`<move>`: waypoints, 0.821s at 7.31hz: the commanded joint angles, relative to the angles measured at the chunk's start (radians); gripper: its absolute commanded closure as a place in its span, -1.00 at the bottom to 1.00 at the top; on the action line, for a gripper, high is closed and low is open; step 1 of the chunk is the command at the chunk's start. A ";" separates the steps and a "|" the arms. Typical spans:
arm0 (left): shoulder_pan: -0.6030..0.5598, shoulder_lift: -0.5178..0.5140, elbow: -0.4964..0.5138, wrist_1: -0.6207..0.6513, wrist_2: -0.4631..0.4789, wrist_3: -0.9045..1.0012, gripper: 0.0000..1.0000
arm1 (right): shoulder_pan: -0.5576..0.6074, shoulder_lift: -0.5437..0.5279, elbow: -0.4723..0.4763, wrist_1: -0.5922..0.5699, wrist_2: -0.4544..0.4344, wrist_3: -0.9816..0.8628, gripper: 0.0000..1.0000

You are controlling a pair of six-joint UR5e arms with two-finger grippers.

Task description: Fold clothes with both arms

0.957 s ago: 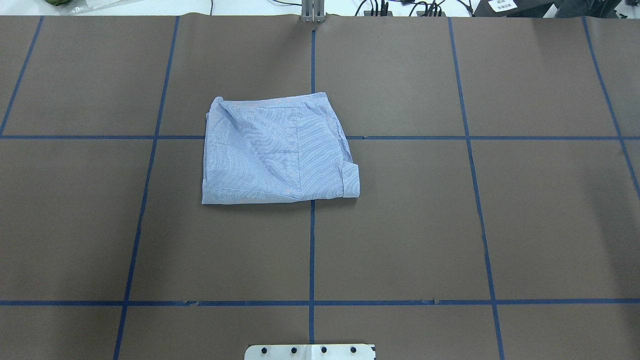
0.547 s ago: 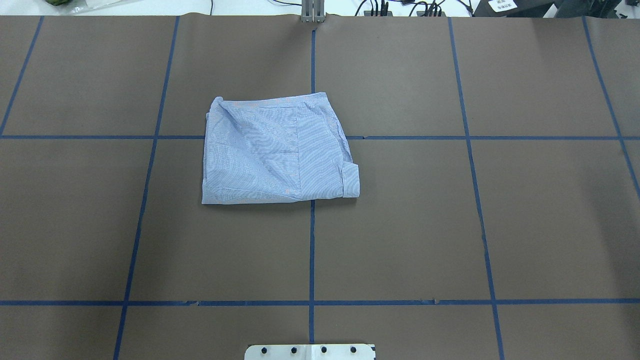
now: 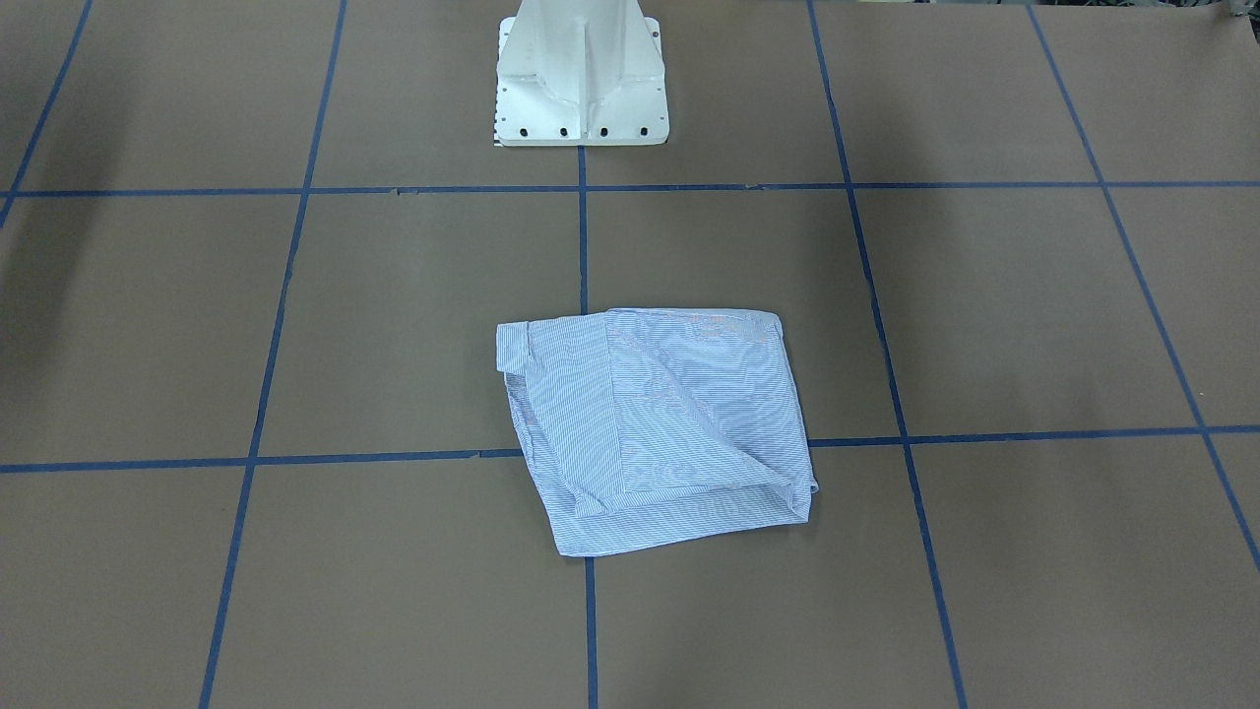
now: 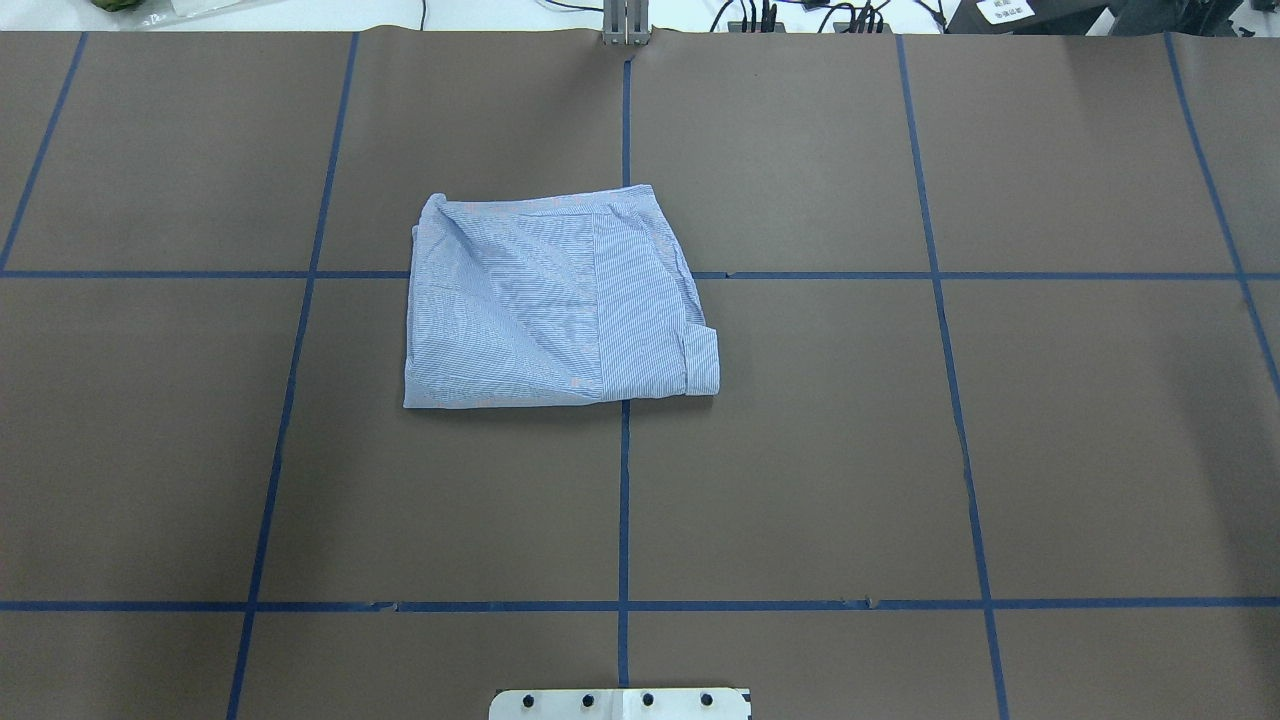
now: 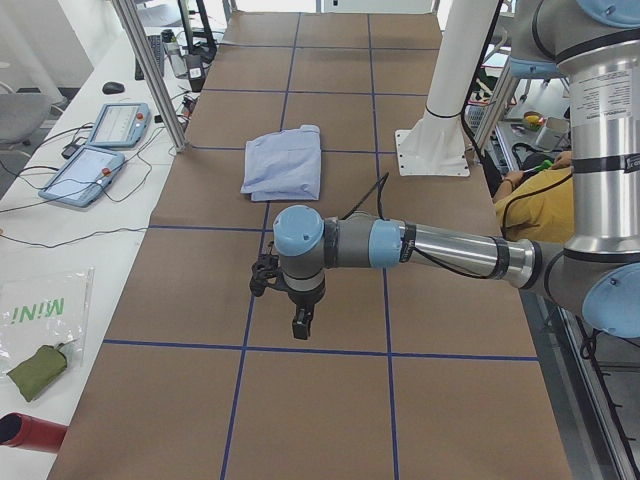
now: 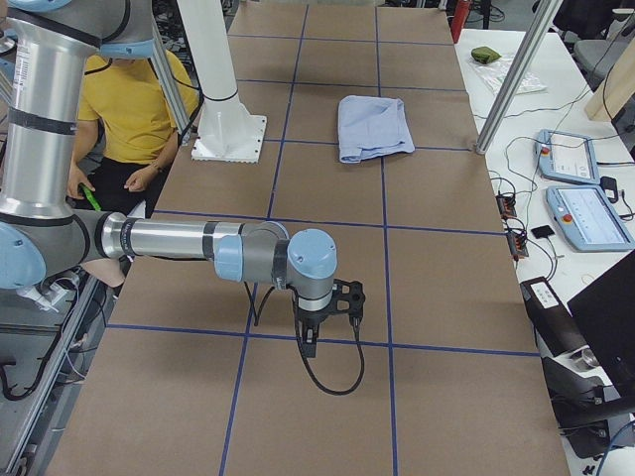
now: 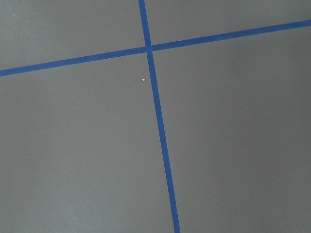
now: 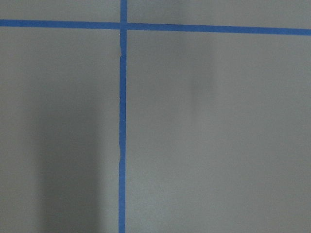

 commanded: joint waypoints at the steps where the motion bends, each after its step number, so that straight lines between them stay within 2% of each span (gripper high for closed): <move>1: 0.000 0.000 0.003 0.000 0.003 0.000 -1.00 | 0.000 0.005 0.003 0.000 -0.001 -0.003 -1.00; 6: 0.002 -0.001 0.044 0.000 0.003 0.002 -1.00 | 0.000 0.007 0.002 0.000 -0.001 -0.002 -1.00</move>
